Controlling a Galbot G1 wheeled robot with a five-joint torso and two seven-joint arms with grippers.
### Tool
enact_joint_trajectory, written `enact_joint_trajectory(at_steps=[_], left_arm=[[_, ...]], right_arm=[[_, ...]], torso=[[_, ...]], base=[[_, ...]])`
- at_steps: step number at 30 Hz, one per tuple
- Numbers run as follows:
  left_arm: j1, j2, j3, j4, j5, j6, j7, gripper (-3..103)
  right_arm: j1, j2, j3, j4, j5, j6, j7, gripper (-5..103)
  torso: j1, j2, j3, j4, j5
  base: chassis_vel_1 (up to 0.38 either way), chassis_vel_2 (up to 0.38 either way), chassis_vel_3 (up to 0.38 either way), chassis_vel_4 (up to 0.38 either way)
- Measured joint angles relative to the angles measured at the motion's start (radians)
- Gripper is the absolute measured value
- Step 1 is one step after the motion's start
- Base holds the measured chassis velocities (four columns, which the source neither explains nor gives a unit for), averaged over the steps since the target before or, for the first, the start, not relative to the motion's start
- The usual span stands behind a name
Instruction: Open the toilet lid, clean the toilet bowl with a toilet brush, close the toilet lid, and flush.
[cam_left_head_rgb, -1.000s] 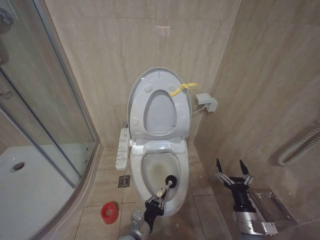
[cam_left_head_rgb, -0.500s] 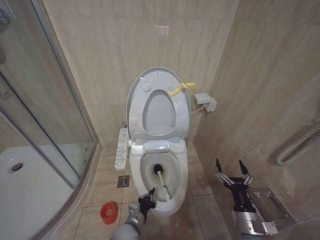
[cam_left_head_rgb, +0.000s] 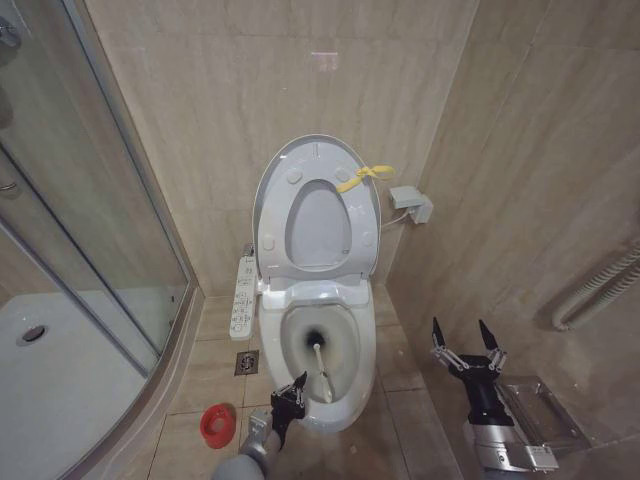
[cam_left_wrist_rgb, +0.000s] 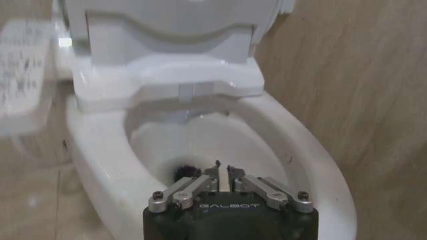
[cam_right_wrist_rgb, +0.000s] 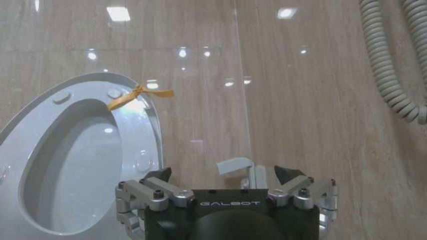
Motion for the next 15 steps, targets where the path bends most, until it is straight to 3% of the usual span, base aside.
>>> enact_joint_trajectory(at_steps=[2,3,7,9,10,15], left_arm=[[0.004,0.007,-0.008,-0.004,0.024,-0.015,0.015,0],[0.007,0.015,-0.018,-0.007,0.053,-0.036,0.037,17],[0.019,0.078,-0.069,-0.024,0.200,-0.114,0.144,17],[0.019,0.097,-0.078,-0.024,0.229,-0.125,0.162,17],[0.020,0.117,-0.085,-0.024,0.254,-0.136,0.182,43],[0.018,0.172,-0.094,-0.016,0.293,-0.184,0.257,43]], right_arm=[[-0.001,0.000,0.000,0.000,0.000,0.001,0.000,100],[-0.001,0.000,0.000,0.000,0.000,0.001,0.000,100],[0.001,-0.001,-0.001,0.000,0.002,0.002,0.000,100],[0.001,-0.001,-0.001,0.001,0.003,0.002,0.000,100],[0.001,0.000,-0.001,0.001,0.003,0.003,-0.001,100],[0.000,0.003,-0.001,0.002,0.003,0.005,-0.002,100]], torso=[[0.000,0.000,0.000,0.0000,0.0000],[0.000,0.000,0.000,0.0000,-0.0001],[0.000,0.000,0.000,0.0000,-0.0001],[0.000,0.000,0.000,0.0000,0.0000],[0.000,0.000,0.000,0.0001,0.0000],[0.000,0.000,0.000,0.0000,0.0000]], base=[[0.000,0.000,0.000,0.000],[0.000,0.000,0.000,0.000],[0.000,0.000,0.000,0.000],[0.000,0.000,0.000,0.000],[0.000,0.000,0.000,0.000],[0.000,0.000,0.000,0.000]])
